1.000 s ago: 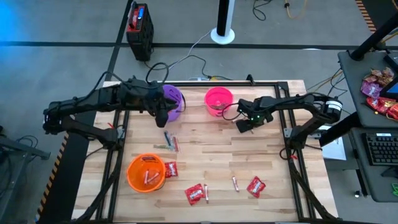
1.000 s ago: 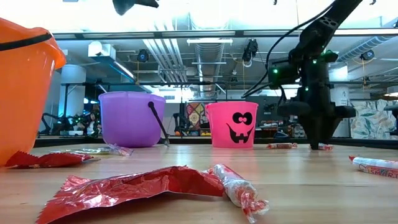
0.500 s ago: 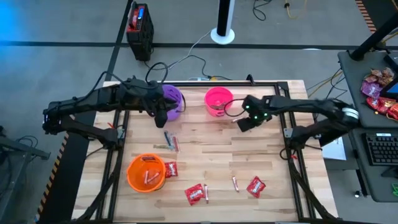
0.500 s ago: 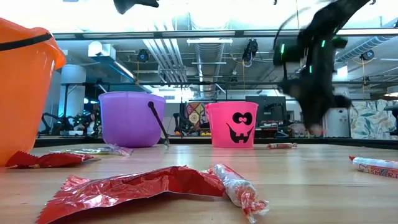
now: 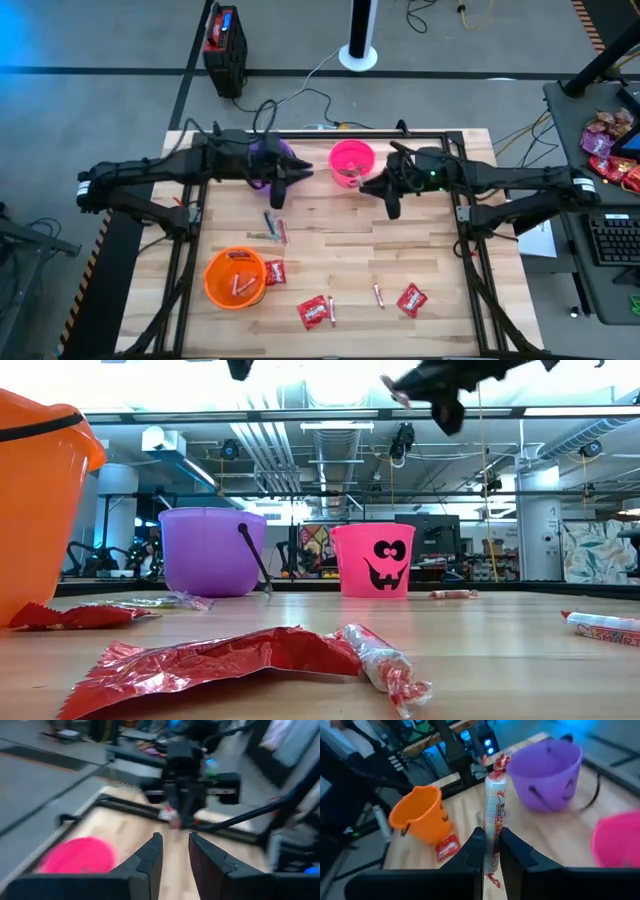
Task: Sort candy by brand, put in halloween buckets
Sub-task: Put the white candy into the orange bucket
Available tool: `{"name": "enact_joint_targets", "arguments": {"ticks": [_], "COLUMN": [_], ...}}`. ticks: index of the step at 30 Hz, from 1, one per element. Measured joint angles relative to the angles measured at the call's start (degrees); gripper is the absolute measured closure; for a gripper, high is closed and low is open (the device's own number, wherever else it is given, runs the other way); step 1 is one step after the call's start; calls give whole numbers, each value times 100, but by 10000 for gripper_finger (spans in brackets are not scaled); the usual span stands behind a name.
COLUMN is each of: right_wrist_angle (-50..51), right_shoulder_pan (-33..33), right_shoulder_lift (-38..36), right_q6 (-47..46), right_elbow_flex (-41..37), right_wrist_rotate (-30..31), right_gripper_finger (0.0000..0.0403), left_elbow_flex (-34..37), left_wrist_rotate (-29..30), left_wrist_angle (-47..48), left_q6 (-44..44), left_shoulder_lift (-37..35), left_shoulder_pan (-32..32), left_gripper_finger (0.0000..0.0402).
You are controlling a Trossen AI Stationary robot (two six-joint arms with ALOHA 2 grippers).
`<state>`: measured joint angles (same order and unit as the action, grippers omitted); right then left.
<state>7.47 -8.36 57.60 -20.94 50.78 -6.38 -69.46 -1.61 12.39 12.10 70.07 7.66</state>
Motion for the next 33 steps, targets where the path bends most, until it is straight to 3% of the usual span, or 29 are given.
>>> {"name": "enact_joint_targets", "arguments": {"ticks": [6,12,20,24,31,33], "right_wrist_angle": [-27,109,124,70,80,90], "right_shoulder_pan": [26,24,24,24,20,20], "right_shoulder_lift": [650,1180,1629,1638,1621,1637], "right_q6": [879,1475,1715,1708,1703,1700], "right_elbow_flex": [811,1570,1922,1929,1933,1933], "right_wrist_rotate": [-4,-264,-567,-567,-565,-560], "right_gripper_finger": [376,376,376,376,376,376], "left_elbow_flex": [369,403,397,397,397,397], "left_wrist_rotate": [-388,-356,-410,-454,-505,-516], "left_wrist_angle": [-1127,-1360,-2132,-2114,-2048,-2034], "left_q6": [455,576,498,496,489,489], "left_shoulder_lift": [346,690,926,906,898,900], "left_shoulder_pan": [2,2,2,2,2,2], "left_gripper_finger": [273,224,207,235,373,378]}}
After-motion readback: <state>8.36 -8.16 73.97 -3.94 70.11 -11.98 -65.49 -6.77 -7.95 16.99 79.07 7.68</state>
